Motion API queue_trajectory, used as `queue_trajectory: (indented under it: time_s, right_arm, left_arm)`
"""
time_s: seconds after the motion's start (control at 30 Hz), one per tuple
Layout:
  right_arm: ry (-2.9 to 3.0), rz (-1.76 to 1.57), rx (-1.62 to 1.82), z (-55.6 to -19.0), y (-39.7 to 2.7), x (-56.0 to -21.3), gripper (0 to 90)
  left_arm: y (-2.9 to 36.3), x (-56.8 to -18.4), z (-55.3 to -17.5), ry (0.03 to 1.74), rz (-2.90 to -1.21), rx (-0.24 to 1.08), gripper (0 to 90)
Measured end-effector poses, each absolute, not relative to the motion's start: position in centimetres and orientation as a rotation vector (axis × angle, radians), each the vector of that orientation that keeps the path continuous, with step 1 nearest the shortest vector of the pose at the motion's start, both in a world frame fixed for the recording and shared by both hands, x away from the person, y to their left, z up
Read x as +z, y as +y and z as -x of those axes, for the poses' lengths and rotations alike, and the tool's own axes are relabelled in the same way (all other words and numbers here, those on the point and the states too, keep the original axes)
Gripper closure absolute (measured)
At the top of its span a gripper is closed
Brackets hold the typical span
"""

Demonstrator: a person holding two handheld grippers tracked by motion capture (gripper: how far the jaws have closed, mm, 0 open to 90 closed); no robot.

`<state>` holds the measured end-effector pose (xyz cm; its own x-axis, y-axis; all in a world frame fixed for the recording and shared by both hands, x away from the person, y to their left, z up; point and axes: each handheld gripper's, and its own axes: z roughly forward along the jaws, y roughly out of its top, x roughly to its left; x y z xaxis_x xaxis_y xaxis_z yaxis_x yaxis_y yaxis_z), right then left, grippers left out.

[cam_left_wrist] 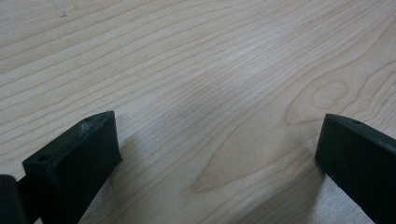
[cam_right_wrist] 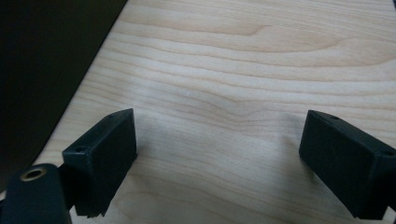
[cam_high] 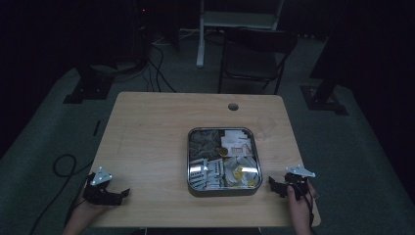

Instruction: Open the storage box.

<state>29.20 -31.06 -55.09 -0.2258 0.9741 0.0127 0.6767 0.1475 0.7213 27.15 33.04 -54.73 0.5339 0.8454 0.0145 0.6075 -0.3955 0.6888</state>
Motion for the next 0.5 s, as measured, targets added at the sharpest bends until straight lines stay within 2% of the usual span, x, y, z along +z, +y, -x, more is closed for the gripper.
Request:
queue_trajectory:
  time_s: [0.5]
  right_arm:
    - [1.988,-1.550,0.859,-29.18,-31.27,-55.10,10.8]
  left_arm:
    - [33.49,-54.61,-27.16,1.184,-2.114,0.482,4.3]
